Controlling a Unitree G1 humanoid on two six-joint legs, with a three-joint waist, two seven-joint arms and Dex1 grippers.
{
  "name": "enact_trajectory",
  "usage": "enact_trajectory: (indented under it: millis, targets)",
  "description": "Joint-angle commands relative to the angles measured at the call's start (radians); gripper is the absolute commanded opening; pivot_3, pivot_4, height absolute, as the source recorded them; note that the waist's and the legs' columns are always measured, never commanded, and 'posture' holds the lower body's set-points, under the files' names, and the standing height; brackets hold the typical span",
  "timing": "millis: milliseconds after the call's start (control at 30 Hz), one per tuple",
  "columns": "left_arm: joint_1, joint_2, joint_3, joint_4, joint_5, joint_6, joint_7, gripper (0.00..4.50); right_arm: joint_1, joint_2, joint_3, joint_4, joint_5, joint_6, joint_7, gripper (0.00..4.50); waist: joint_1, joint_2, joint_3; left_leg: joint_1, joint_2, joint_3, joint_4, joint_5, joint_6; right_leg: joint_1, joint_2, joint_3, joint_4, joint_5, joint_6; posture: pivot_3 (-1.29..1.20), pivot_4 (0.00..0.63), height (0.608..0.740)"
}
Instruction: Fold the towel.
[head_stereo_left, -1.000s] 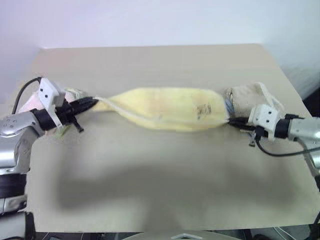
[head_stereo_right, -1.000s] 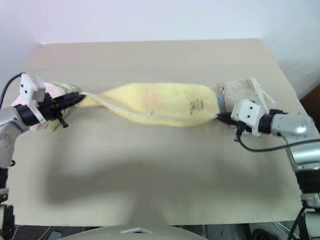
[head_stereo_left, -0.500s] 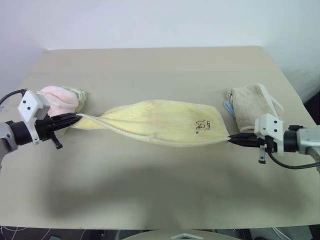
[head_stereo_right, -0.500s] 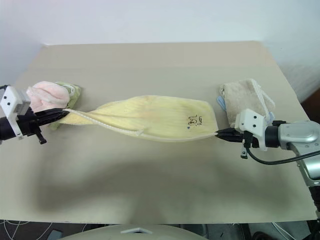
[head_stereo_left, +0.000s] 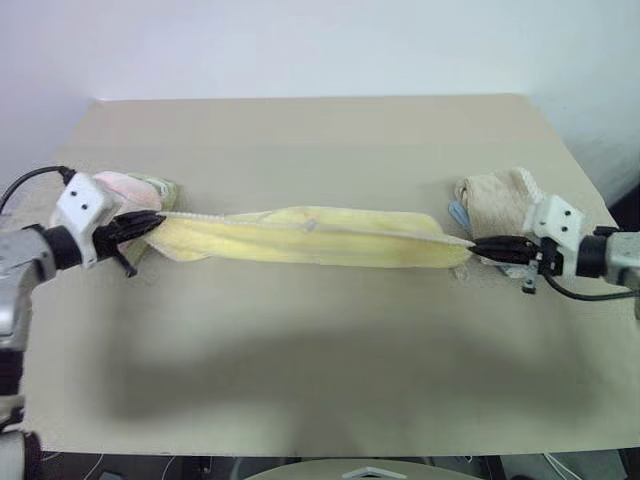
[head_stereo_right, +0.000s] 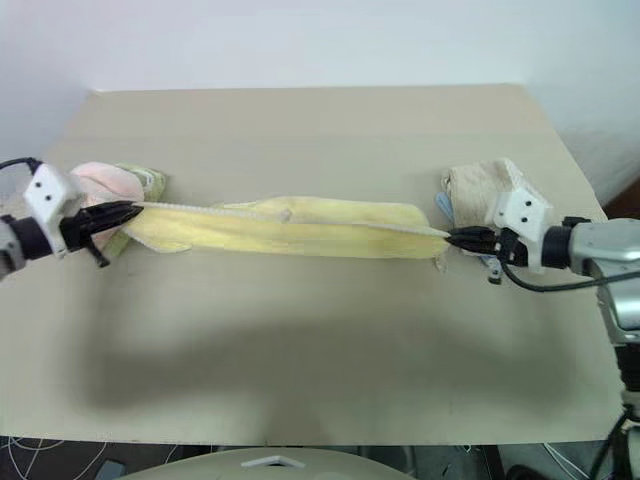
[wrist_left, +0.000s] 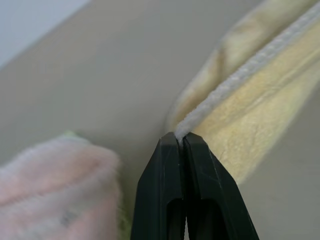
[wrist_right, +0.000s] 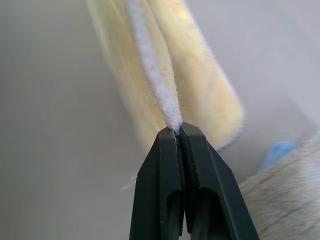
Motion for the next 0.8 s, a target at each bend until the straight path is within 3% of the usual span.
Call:
enact_trajectory:
  millis: [33, 333, 367, 500, 800]
  targets:
    - [-0.122, -0.027, -0.074, 0.172, 0.140, -0.149, 0.089, 0.00, -0.134, 0.046, 0.043, 0.156, -0.111, -0.092, -0.091, 0.05, -0.002, 0.000, 0.000, 0.000, 0.000, 0.000, 0.001, 0.000, 0.001, 0.000, 0.000, 0.000, 0.000, 0.000, 0.001, 0.00, 0.150, 0.731]
    - [-0.314, -0.124, -0.218, 0.448, 0.298, -0.340, 0.167, 0.00, -0.335, 0.134, 0.162, 0.451, -0.290, -0.267, -0.198, 0.05, -0.004, 0.000, 0.000, -0.004, -0.002, 0.004, -0.002, 0.001, 0.001, -0.008, 0.002, 0.004, 0.003, 0.001, 0.002, 0.00, 0.150, 0.731]
    - [-0.318, -0.126, -0.221, 0.462, 0.302, -0.343, 0.164, 0.23, -0.346, 0.141, 0.165, 0.469, -0.298, -0.278, -0.210, 0.02, -0.004, 0.000, 0.000, -0.005, -0.002, 0.004, -0.002, 0.001, 0.001, -0.008, 0.002, 0.004, 0.003, 0.001, 0.002, 0.00, 0.150, 0.731]
    - [-0.311, -0.130, -0.222, 0.478, 0.295, -0.355, 0.144, 1.34, -0.371, 0.161, 0.160, 0.505, -0.315, -0.312, -0.242, 0.96, -0.006, -0.001, 0.000, -0.005, -0.002, 0.006, -0.001, 0.001, 0.001, -0.009, 0.002, 0.007, 0.006, 0.001, 0.002, 0.00, 0.150, 0.731]
    - [-0.286, -0.142, -0.138, 0.431, 0.228, -0.310, 0.207, 4.24, -0.337, 0.131, 0.094, 0.405, -0.294, -0.341, -0.295, 3.92, -0.006, -0.001, 0.000, 0.000, -0.002, 0.008, 0.004, 0.001, 0.001, -0.009, 0.003, 0.011, 0.016, 0.001, 0.002, 0.00, 0.150, 0.731]
